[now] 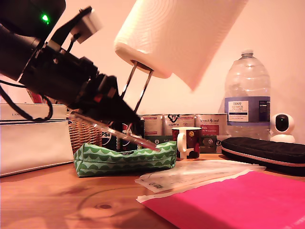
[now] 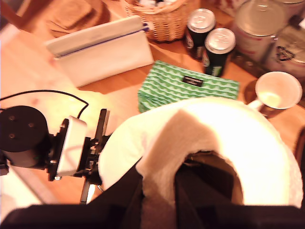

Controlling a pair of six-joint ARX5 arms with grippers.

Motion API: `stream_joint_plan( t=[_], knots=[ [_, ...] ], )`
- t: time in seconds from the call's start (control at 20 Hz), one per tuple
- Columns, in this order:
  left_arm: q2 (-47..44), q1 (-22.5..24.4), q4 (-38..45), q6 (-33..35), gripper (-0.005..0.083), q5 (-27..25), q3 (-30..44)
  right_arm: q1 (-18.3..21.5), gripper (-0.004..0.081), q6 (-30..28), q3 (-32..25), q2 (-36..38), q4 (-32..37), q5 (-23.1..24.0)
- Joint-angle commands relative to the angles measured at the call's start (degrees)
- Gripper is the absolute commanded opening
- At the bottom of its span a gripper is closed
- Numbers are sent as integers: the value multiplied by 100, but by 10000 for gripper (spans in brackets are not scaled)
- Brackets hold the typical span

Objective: Insert the paper towel roll into the metallic stand.

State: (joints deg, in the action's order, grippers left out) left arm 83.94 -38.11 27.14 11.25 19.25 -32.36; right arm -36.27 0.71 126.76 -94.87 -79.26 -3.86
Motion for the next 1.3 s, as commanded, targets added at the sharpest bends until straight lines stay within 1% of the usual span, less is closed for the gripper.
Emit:
stream_joint_plan(
  t=[0.0,0.15,0.25,0.3,0.35,0.4,0.55,0.6,0.85,1.05,1.25],
  knots=[
    [199,-31,490,-37,-24,210,-85,-13,-13,-61,42,31,96,457],
    [627,-33,1167,-37,-24,409,-85,-162,-13,-68,44,2,94,986],
    [918,-31,1718,-160,-24,553,-83,-203,-13,-72,44,-59,94,1202],
    [1071,-31,1969,-337,-24,619,-81,-203,-13,-74,44,-105,92,1261],
    [1228,-33,2166,-501,-24,684,-70,-203,-13,-74,44,-162,90,1368],
    [1384,-35,2341,-527,-24,743,-42,-203,-13,-74,42,-212,87,1480],
    [1593,-103,3045,-855,-24,715,229,-203,-13,-96,44,-378,87,1497],
    [1593,-103,3274,-861,-24,686,361,-203,-13,-98,42,-426,87,1497],
    [1698,-103,4015,-1172,-24,505,870,-249,-13,-94,42,-686,87,1495],
    [1978,-125,4354,-1279,-24,446,953,-411,-13,-96,42,-780,85,1495],
    [2522,-122,5034,-1456,-24,442,953,-498,-13,-92,44,-782,85,1517]
  ],
)
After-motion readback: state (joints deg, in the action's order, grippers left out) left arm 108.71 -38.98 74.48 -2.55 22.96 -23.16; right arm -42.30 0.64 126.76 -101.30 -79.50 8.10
